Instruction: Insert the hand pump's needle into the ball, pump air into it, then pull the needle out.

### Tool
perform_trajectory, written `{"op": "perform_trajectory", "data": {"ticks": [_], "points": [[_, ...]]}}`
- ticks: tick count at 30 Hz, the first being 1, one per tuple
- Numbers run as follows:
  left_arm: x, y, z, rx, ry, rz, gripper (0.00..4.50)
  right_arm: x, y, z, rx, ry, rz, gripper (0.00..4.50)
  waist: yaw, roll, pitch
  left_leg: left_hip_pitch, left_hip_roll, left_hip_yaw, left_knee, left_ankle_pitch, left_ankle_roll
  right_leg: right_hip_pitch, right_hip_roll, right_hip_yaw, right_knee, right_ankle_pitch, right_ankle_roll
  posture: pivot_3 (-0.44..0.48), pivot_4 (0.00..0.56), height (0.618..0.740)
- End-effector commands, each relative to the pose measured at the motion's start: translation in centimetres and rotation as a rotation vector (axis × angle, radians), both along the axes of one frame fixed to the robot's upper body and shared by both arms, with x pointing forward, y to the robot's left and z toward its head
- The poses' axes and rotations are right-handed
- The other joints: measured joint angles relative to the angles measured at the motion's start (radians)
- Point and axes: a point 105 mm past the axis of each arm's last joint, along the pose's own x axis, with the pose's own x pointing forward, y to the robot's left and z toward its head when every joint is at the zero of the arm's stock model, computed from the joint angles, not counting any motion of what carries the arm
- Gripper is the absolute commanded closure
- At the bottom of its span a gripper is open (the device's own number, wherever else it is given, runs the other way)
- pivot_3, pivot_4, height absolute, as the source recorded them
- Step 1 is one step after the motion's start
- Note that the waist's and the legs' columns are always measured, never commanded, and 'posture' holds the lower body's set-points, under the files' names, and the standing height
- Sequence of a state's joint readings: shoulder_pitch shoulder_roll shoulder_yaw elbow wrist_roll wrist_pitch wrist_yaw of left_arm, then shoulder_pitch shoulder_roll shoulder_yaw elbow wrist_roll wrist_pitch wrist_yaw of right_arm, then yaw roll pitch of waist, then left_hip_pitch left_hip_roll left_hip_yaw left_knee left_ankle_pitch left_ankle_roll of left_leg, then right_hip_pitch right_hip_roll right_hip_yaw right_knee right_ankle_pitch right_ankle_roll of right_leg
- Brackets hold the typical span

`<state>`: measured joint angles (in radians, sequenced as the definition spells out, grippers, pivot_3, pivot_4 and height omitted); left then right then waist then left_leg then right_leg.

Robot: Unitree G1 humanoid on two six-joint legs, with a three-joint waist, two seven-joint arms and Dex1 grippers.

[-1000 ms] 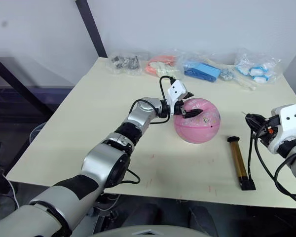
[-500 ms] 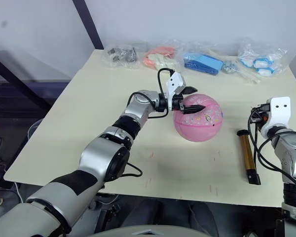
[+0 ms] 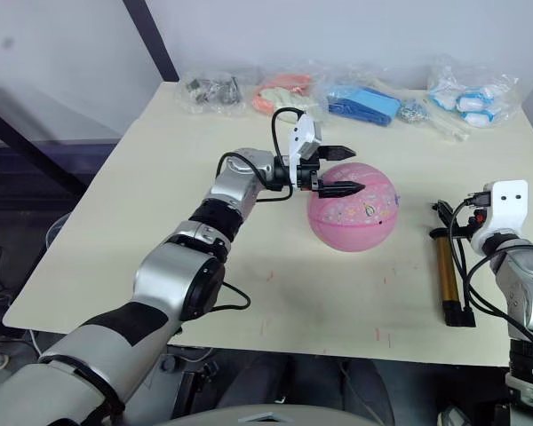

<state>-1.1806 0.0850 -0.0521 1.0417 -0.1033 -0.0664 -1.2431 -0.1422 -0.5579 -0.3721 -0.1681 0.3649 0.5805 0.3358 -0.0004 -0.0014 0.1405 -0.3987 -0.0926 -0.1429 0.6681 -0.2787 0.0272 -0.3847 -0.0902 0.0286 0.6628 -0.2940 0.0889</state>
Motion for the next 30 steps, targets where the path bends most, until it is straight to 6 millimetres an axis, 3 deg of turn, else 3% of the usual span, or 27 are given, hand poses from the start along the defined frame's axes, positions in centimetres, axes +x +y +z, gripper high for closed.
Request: {"op": "perform_trajectory", "data": {"ticks": [1, 12, 20, 27, 30], "points": [[-0.2, 0.1, 2.8, -0.044, -0.073, -0.024, 0.00, -0.9, 0.6, 2.1, -0.017, -0.089, 0.059, 0.04, -0.009, 0.000, 0.002, 0.000, 0.000, 0.000, 0.000, 0.000, 0.000, 0.000, 0.000, 0.000, 0.000, 0.000, 0.000, 0.000, 0.150, 0.740], [-0.5, 1.1, 5.6, -0.158, -0.081, -0.036, 0.00, -2.3, 2.3, 2.2, -0.016, -0.148, 0.173, 0.04, -0.015, 0.000, 0.004, 0.000, 0.000, 0.000, 0.002, 0.000, 0.000, -0.001, 0.001, 0.000, 0.002, 0.000, 0.000, 0.000, 0.150, 0.740], [-1.8, 5.9, 6.5, -0.234, -0.088, -0.032, 0.00, -5.3, 4.2, 2.6, 0.017, -0.221, 0.358, 0.04, -0.018, 0.000, 0.004, 0.001, 0.000, 0.000, 0.002, 0.000, 0.000, -0.001, 0.001, 0.002, 0.002, 0.000, 0.000, 0.000, 0.150, 0.740], [-3.2, 10.8, 4.1, -0.218, -0.045, 0.090, 0.00, -7.6, 3.6, 1.8, -0.006, -0.243, 0.393, 0.04, -0.014, 0.000, 0.005, 0.002, 0.000, 0.000, 0.004, 0.001, -0.001, -0.001, 0.001, 0.003, 0.004, 0.000, -0.001, 0.000, 0.150, 0.740], [-4.2, 13.6, 1.8, -0.175, -0.023, 0.176, 0.00, -9.3, 2.2, 0.7, 0.006, -0.226, 0.370, 0.04, -0.014, 0.001, 0.004, 0.003, 0.000, 0.000, 0.004, 0.001, -0.001, -0.001, 0.001, 0.003, 0.006, 0.001, -0.001, 0.000, 0.150, 0.740]]}}
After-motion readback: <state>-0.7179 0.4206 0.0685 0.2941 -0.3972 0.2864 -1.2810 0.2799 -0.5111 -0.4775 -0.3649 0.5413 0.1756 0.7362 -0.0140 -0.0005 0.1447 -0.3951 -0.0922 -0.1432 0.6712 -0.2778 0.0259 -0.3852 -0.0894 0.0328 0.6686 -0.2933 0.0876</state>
